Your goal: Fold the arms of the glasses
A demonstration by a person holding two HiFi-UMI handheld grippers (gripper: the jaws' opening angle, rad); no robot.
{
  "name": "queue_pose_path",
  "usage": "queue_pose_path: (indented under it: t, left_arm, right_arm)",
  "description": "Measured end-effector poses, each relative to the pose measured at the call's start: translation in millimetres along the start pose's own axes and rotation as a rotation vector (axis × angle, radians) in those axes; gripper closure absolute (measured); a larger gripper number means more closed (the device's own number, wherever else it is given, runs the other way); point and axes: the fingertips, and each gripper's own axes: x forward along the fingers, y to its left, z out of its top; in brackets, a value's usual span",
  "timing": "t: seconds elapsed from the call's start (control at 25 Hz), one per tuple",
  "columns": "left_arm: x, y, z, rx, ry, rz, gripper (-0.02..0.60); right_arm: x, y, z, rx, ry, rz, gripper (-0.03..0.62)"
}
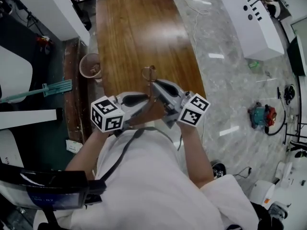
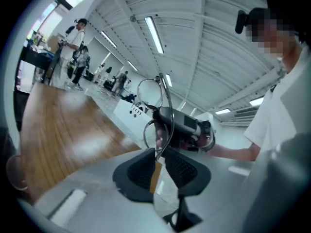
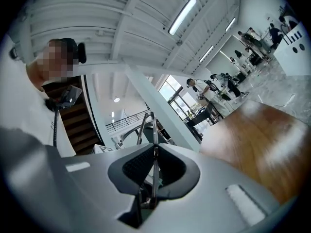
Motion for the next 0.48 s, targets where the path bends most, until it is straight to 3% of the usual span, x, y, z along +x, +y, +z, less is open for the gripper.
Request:
queue_pose_path:
  t: [0.08, 0.2, 0.36, 0.48]
  left_arm:
    - [0, 4, 1, 0.028, -0.014, 0.091, 0.506]
    - [2, 1, 0, 0.056, -0.034, 0.159, 0.499]
    - [-1, -3, -2, 0.023, -0.062, 0.135, 0.491]
    - [-9, -6, -3, 0.001, -0.088, 0.097, 0.434]
  right_arm:
    - [0, 1, 2, -0.018, -0.028, -0.024, 0.562]
    - [-4, 2, 2, -0.013, -0.067, -0.052, 0.560]
    - [-8, 2, 1, 0.039, -0.106, -0.054, 0.560]
    - [-14, -2, 2, 0.098, -0.131, -0.041, 0.564]
